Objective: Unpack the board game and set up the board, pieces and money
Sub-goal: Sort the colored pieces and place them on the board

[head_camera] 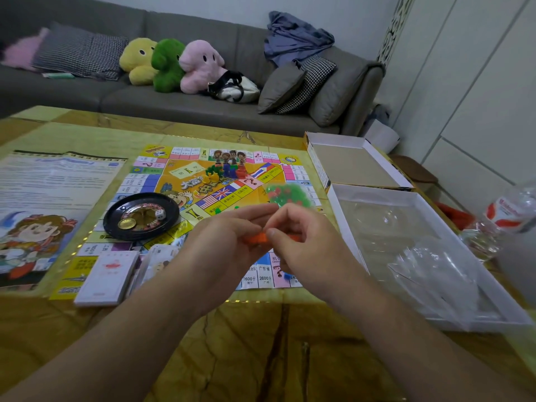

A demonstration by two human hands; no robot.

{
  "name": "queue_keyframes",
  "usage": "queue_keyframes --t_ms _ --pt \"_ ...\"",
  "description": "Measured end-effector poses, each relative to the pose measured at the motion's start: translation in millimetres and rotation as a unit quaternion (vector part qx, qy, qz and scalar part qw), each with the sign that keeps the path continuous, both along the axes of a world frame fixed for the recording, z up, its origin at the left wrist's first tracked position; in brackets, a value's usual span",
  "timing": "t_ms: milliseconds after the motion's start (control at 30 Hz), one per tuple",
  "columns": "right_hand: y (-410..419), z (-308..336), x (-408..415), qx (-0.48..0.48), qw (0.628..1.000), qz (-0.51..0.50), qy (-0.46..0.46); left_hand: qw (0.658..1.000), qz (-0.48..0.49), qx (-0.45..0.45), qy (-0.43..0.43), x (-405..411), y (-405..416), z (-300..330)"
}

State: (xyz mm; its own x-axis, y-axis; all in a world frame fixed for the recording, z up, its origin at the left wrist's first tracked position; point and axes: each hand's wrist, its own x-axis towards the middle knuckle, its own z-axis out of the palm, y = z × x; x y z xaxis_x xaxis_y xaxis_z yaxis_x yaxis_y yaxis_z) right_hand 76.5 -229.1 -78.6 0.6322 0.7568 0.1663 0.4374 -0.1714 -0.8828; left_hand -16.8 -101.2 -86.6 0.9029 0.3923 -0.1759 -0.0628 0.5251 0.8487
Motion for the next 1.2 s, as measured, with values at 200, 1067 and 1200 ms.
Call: queue_keyframes --t_ms 200,1067,1200 --pt "5.1 -5.7 -1.9 0.014 0.997 -0.031 0.076 0.998 0.055 0.008 0.003 4.7 -6.4 -5.6" --pt "0.0 -3.1 -0.3 0.022 0.995 -0.080 -0.055 0.993 0.046 0.076 0.074 -1.4 -7.3 5.7" --pt "-2.4 -3.1 5.6 -0.044 0.997 -0.046 -0.047 0.983 0.083 0.126 0.103 -1.0 -6.4 1.9"
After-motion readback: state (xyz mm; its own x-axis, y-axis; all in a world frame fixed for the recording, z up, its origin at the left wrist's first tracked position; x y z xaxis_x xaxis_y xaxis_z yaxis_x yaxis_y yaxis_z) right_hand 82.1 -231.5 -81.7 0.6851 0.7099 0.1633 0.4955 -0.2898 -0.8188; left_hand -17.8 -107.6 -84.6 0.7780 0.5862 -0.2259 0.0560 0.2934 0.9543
